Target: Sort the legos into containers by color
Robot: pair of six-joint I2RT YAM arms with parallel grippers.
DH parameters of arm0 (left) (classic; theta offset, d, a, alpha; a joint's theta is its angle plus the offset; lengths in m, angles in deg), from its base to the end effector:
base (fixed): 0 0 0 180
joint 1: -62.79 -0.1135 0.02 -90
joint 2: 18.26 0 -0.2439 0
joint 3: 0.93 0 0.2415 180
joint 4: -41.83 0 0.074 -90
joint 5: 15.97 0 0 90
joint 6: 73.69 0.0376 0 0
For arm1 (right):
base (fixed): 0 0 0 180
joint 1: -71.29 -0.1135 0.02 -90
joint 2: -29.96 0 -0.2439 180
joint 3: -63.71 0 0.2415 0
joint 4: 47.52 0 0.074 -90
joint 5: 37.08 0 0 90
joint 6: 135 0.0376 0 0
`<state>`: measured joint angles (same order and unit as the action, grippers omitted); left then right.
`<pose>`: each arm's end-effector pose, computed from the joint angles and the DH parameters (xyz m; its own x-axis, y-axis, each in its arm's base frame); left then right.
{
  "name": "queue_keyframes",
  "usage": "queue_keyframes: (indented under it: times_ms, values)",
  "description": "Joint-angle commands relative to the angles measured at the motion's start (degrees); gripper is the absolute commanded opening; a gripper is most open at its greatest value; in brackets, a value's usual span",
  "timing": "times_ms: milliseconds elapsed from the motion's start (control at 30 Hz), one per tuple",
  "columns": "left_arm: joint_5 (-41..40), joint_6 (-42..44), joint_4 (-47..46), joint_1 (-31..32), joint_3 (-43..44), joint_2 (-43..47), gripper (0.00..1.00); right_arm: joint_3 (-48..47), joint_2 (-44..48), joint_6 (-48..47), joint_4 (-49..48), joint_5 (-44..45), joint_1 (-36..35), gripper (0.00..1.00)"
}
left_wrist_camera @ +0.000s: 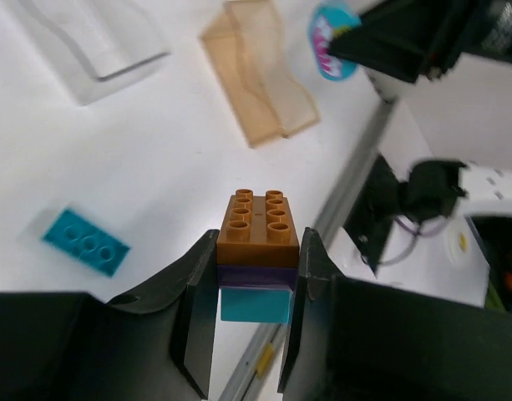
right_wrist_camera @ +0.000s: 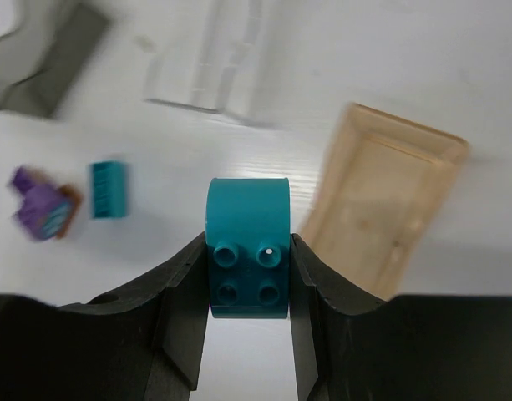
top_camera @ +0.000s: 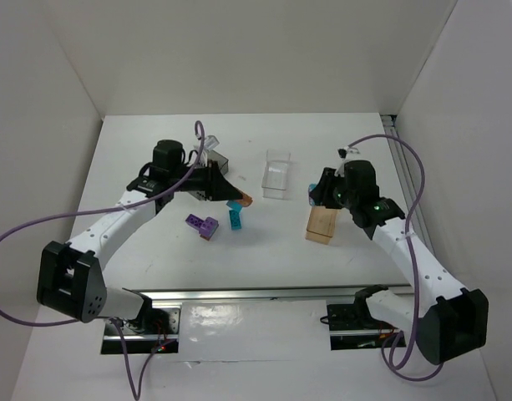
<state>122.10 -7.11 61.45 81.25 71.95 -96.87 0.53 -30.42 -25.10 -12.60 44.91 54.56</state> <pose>0.2773 -0.1221 0.2860 -0.7102 -0.0429 -0.7027 0.6179 0.4402 -0.6515 0.2234 0.0726 0.2782 -0.6143 0.1673 -0.7711 -0.2010 0.9119 0.3579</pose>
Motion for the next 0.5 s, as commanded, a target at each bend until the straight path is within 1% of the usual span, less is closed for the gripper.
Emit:
queue_keyframes:
  times_ms: [0, 133, 200, 233, 300, 367, 467]
  values:
    - [-16.2, -4.5, 2.7, -0.2, 2.3, 2.8, 0.00, 2.8, -0.9, 6.0, 2.0, 20.3, 0.2, 0.22]
    - [-20.4, -6.7, 2.5, -0.2, 2.3, 4.9, 0.00, 3.4, -4.3, 5.4, 2.7, 20.9, 0.2, 0.22]
    - [-21.0, -7.3, 2.0, -0.2, 1.7, 4.9, 0.00, 3.4, -6.1, 5.4, 2.1, 22.1, 0.2, 0.24]
    - [-21.0, -8.0, 2.0, -0.7, 1.2, 4.9, 0.00, 3.4, -6.8, 4.7, 1.4, 22.1, 0.2, 0.35]
    - [-20.5, -8.0, 1.5, -0.7, 1.2, 4.9, 0.00, 3.4, -9.0, 4.0, 0.8, 21.6, 0.2, 0.61]
    - [-20.5, -8.6, 1.4, -0.7, 1.2, 4.9, 0.00, 3.4, -10.1, 3.1, 0.8, 21.5, 0.2, 0.78]
    - [-19.4, -9.1, 1.4, -0.7, 1.9, 4.3, 0.00, 2.0, -10.7, 2.6, 1.4, 21.5, 0.2, 0.87]
